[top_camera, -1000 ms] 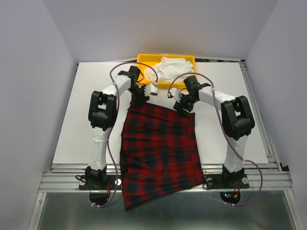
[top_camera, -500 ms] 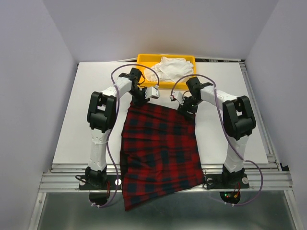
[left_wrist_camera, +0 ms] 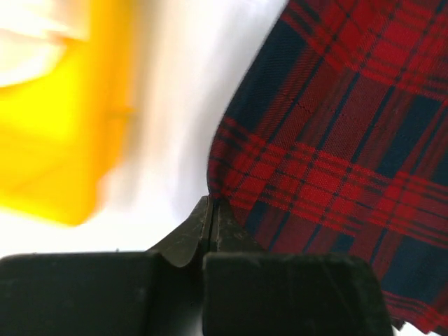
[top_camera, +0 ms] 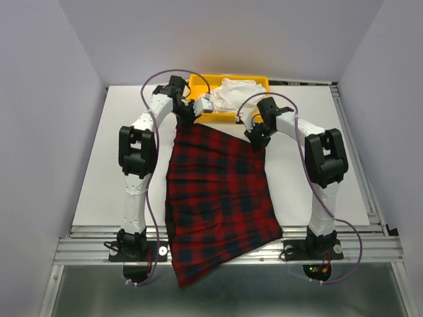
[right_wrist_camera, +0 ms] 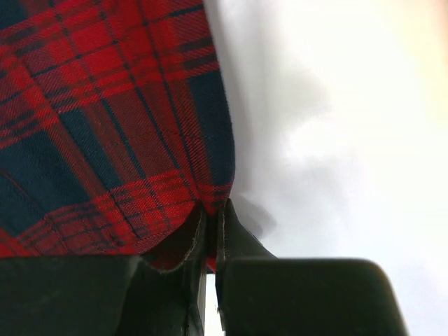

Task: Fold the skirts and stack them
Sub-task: Fold the skirt

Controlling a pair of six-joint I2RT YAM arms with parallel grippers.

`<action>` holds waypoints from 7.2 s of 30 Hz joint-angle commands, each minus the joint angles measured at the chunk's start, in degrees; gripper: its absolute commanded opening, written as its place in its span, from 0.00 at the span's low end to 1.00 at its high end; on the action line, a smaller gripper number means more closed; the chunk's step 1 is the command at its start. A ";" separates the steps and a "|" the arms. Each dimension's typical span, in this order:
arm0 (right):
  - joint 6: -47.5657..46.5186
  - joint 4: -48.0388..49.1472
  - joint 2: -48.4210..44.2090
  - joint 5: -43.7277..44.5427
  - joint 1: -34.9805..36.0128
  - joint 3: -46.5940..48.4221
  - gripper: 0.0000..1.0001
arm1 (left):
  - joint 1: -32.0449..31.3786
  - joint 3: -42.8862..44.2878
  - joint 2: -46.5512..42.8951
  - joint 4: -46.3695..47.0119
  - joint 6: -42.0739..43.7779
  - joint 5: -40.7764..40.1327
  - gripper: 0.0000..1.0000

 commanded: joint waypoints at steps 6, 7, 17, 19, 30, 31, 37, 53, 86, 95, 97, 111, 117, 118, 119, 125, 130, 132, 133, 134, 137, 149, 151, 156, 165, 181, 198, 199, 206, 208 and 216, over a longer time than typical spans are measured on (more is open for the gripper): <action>8.39 20.11 -7.96 10.83 -5.02 6.16 0.01 | 6.50 16.04 -7.92 8.29 -12.07 1.26 0.00; 7.95 21.34 -8.84 11.01 -5.02 5.46 0.01 | 6.58 14.82 -10.54 9.44 -13.30 1.17 0.00; -1.09 35.85 -26.15 7.69 -5.02 -14.53 0.01 | 6.15 -6.09 -32.43 11.65 -15.51 2.66 0.00; -6.78 36.47 -30.81 6.01 -5.02 -22.96 0.01 | 3.96 -14.49 -39.17 8.67 -13.41 2.84 0.00; -19.21 52.74 -48.56 3.99 -5.02 -57.20 0.01 | -34.76 -63.67 -66.29 22.01 -32.98 -12.29 0.00; -19.73 52.38 -49.19 3.63 -5.02 -59.38 0.01 | -37.51 -66.38 -65.16 23.58 -35.69 -12.45 0.00; -26.41 44.22 -55.25 -2.16 -5.02 -62.22 0.18 | -46.41 -70.19 -55.49 27.29 -37.22 -14.65 0.00; -20.20 26.20 -63.08 6.52 -5.54 -51.24 0.85 | -38.86 -58.24 -64.80 10.68 -29.48 -8.32 0.78; 6.78 -9.05 -33.36 -17.97 13.71 -34.90 0.45 | -10.39 -37.78 -24.98 19.12 -35.45 -12.64 0.57; 18.15 -4.22 -37.68 -19.23 7.56 -21.44 0.56 | -7.12 -37.92 -40.51 13.85 -26.28 -2.66 0.62; 17.62 -4.14 -38.03 -17.74 5.37 -22.40 0.56 | -7.65 -40.64 -45.26 12.09 -20.63 1.76 0.62; -1.27 2.18 -56.83 -2.61 -9.06 -46.91 0.94 | -40.42 -61.13 -56.35 29.82 -14.46 -4.27 0.76; -4.79 13.94 -62.89 -7.97 -9.06 -58.50 0.91 | -48.25 -62.64 -53.11 36.96 -7.78 -6.31 0.73; -5.14 14.84 -63.08 -9.10 -9.06 -59.40 0.90 | -48.78 -62.11 -52.32 36.96 -7.34 -5.95 0.73; -4.54 16.07 -63.08 -9.64 -9.06 -60.19 0.89 | -49.22 -61.67 -50.83 36.96 -6.90 -5.78 0.71; 0.47 29.85 -63.34 -11.93 -9.06 -65.55 0.80 | -51.50 -59.64 -46.08 36.96 -5.22 -4.63 0.69; 1.62 33.22 -66.85 -12.80 -9.06 -68.80 0.78 | -52.30 -60.25 -44.58 38.80 -5.40 -5.07 0.69; 3.73 36.02 -68.96 -12.11 -9.06 -70.30 0.75 | -52.48 -60.08 -43.97 39.33 -5.31 -5.33 0.70; 3.99 36.90 -69.14 -11.75 -9.06 -70.65 0.74 | -52.65 -59.91 -43.18 39.68 -5.22 -5.42 0.69; 4.34 38.13 -69.14 -11.84 -9.06 -70.83 0.73 | -52.65 -59.38 -42.56 39.77 -5.31 -5.51 0.69; 4.00 38.05 -66.95 -12.36 -9.06 -70.04 0.71 | -53.00 -57.89 -39.93 40.21 -5.49 -6.21 0.66; 3.29 40.95 -62.47 -13.86 -9.06 -68.90 0.62 | -53.27 -56.21 -36.23 36.96 -2.41 -6.92 0.22; 3.99 41.39 -61.06 -13.25 -9.06 -68.37 0.59 | -53.53 -55.95 -36.66 34.60 -2.24 -6.30 0.10; 5.49 43.33 -58.25 -10.79 -9.06 -67.41 0.54 | -54.41 -57.79 -39.56 30.20 -0.83 -5.69 0.00; 3.74 42.37 -55.70 -7.01 -9.06 -66.35 0.46 | -54.59 -60.78 -37.03 27.38 0.14 -5.34 0.00; -1.11 12.06 -63.59 -1.98 -9.06 -50.65 0.64 | -55.47 -63.68 -31.48 23.69 6.19 -6.65 0.00; 19.18 12.09 -37.86 -32.23 3.55 -30.30 0.70 | -53.27 -77.30 -49.84 20.70 13.76 -10.70 0.05; 20.07 14.13 -37.24 -31.88 5.69 -31.36 0.69 | -53.27 -77.83 -51.16 20.61 13.67 -10.61 0.06; 22.53 19.60 -27.67 -29.15 11.86 -38.66 0.60 | -53.18 -78.63 -65.46 18.33 4.81 -10.78 0.32; 25.25 20.73 -26.08 -29.41 11.86 -40.41 0.59 | -53.18 -78.36 -68.99 18.24 1.74 -12.53 0.51; 36.60 26.98 -21.43 -27.15 11.86 -42.97 0.54 | -53.62 -78.35 -79.74 18.05 -14.07 -16.66 0.98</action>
